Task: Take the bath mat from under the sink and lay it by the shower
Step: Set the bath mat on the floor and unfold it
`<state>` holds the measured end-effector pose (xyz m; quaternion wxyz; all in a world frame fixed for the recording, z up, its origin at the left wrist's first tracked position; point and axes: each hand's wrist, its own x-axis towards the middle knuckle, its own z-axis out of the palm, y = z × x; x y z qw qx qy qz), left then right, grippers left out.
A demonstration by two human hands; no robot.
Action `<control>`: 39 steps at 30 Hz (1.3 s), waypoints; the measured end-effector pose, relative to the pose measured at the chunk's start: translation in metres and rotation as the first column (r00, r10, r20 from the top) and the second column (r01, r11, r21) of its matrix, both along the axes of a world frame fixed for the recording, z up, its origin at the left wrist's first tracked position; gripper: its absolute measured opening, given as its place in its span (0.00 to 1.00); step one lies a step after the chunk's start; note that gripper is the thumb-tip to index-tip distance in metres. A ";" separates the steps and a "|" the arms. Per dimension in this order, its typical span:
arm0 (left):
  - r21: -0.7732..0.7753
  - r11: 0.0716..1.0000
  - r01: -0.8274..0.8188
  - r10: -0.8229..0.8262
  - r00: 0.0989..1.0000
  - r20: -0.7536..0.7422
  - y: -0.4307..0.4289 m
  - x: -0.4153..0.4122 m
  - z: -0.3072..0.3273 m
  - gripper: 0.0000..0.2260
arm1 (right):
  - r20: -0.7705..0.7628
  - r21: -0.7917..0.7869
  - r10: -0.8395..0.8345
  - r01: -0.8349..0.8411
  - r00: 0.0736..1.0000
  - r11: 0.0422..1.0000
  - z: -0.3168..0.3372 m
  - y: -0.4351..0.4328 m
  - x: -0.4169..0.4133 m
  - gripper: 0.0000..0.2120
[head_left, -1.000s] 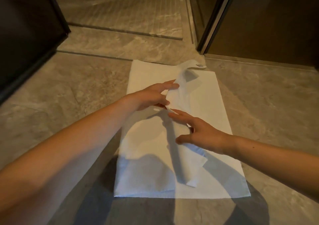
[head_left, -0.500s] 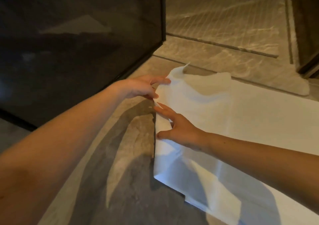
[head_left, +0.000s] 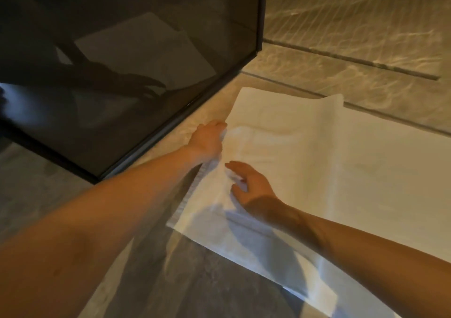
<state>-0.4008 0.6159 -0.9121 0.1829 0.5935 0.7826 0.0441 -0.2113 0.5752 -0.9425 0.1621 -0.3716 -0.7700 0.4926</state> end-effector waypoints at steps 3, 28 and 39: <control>0.090 0.971 0.222 -0.205 0.964 -0.167 -0.006 0.038 -0.023 0.25 | 0.160 0.374 -0.152 0.082 0.975 0.924 -0.003 0.028 0.054 0.23; 0.064 0.888 0.455 -0.433 0.875 -0.217 -0.029 0.043 -0.087 0.24 | 0.573 0.514 -0.480 0.166 0.664 0.842 -0.051 0.078 0.267 0.29; 0.004 0.879 0.478 -0.467 0.861 -0.204 -0.007 0.043 -0.078 0.25 | 0.560 0.517 -0.497 0.188 0.663 0.835 -0.049 0.087 0.266 0.30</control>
